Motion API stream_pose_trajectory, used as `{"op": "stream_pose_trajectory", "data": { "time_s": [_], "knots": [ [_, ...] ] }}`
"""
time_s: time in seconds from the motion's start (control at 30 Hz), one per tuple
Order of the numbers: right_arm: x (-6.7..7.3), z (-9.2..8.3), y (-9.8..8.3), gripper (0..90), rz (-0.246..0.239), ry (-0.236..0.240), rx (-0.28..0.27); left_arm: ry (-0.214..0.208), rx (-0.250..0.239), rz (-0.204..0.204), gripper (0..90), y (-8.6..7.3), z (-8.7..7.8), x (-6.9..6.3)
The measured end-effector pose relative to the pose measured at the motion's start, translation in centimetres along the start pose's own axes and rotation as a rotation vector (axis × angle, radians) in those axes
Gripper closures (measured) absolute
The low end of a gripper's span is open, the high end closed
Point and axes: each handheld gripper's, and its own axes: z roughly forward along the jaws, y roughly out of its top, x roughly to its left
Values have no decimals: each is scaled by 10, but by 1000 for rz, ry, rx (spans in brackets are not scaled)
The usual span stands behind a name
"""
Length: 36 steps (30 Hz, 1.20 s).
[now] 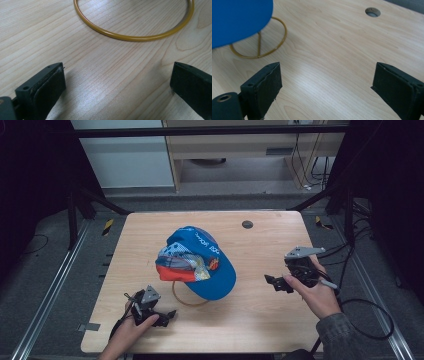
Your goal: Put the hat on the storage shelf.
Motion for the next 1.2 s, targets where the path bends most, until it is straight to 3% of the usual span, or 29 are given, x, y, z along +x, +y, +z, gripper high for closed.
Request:
{"op": "stream_pose_trajectory", "data": {
  "time_s": [0.77, 1.2],
  "knots": [
    [3, 53, -50, 121, 22, -26, 67, 0, 0, 1, 0, 0, 0, 0],
    [2, 69, -70, 124, 65, -24, 95, 0, 0, 1, 0, 0, 0, 0]
  ]
}}
